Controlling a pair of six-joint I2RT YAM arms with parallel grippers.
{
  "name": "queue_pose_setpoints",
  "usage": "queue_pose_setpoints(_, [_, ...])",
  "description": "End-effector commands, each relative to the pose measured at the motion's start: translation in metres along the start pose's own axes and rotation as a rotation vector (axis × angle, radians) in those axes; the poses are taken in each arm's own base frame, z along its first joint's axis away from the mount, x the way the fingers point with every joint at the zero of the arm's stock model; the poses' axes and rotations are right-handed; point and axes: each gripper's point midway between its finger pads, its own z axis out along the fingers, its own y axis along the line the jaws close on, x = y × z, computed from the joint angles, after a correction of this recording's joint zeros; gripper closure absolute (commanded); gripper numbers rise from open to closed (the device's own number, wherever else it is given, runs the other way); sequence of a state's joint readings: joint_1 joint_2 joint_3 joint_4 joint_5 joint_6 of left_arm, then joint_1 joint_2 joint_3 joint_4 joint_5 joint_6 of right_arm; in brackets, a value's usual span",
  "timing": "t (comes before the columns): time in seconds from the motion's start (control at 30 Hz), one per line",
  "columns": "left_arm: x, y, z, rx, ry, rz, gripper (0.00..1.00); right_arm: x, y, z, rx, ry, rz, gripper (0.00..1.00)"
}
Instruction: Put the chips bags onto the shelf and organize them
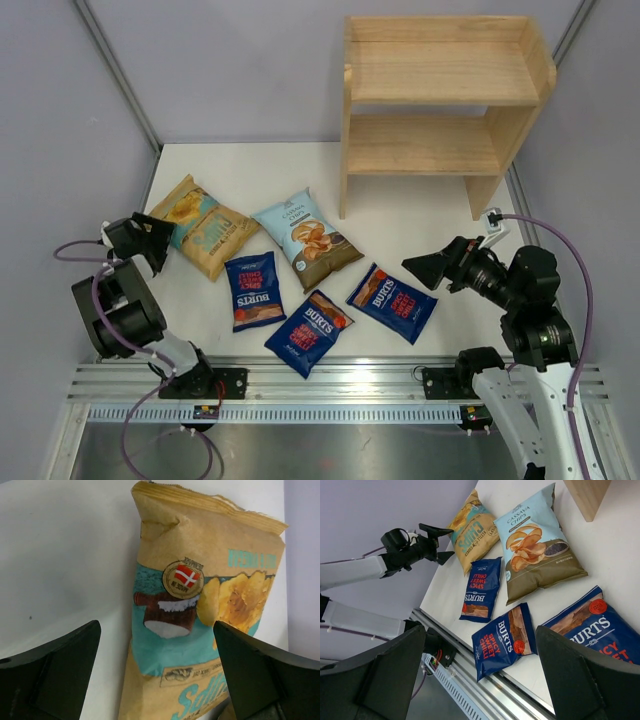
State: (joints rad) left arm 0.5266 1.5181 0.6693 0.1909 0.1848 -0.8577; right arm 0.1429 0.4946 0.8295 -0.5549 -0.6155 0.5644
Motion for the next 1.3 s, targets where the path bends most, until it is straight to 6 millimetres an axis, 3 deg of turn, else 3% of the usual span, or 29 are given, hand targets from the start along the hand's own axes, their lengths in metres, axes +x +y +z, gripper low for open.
queue_pose_setpoints(0.0, [-0.003, -0.029, 0.015, 0.166, 0.03, 0.064, 0.01, -0.009, 0.022, 0.0, -0.096, -0.008, -0.044, 0.01])
queue_pose_setpoints(0.13, [0.022, -0.026, 0.036, 0.237, 0.135, -0.024, 0.01, -0.01, 0.023, 0.001, -0.101, -0.005, -0.045, 0.01])
queue_pose_setpoints(0.33, [0.036, -0.031, 0.046, 0.337, 0.181, -0.077, 0.05, -0.011, 0.023, 0.003, -0.101, -0.005, -0.044, 0.01])
queue_pose_setpoints(0.4, [0.037, -0.034, 0.047, 0.355, 0.184, -0.072, 0.22, -0.012, 0.022, 0.003, -0.098, -0.008, -0.042, 0.01])
queue_pose_setpoints(0.47, [0.034, -0.046, 0.047, 0.396, 0.182, -0.065, 0.51, -0.013, 0.022, 0.004, -0.099, -0.014, -0.039, 0.01])
queue_pose_setpoints(0.5, [0.034, -0.051, 0.045, 0.416, 0.183, -0.06, 0.53, -0.013, 0.021, 0.004, -0.098, -0.015, -0.036, 0.01])
queue_pose_setpoints(0.7, [0.015, -0.095, 0.015, 0.533, 0.106, -0.064, 0.73, -0.013, 0.018, 0.01, -0.099, -0.013, -0.016, 0.01])
queue_pose_setpoints(0.8, [0.004, -0.109, 0.004, 0.522, 0.091, -0.099, 0.77, -0.007, 0.01, 0.017, -0.093, 0.013, 0.015, 0.0])
queue_pose_setpoints(0.97, [-0.013, -0.138, -0.036, 0.527, 0.053, -0.164, 0.82, -0.003, 0.006, 0.031, -0.142, 0.029, 0.083, 0.01])
queue_pose_setpoints(1.1, [-0.017, -0.165, -0.064, 0.546, 0.034, -0.164, 0.83, 0.003, 0.003, 0.046, -0.217, 0.061, 0.116, 0.01])
queue_pose_setpoints(1.17, [-0.011, -0.177, -0.078, 0.567, 0.063, -0.186, 0.85, 0.007, -0.003, 0.056, -0.218, 0.09, 0.167, 0.0])
queue_pose_setpoints(1.27, [0.005, -0.191, -0.097, 0.604, 0.121, -0.255, 0.85, 0.011, 0.003, 0.071, -0.275, 0.104, 0.199, 0.01])
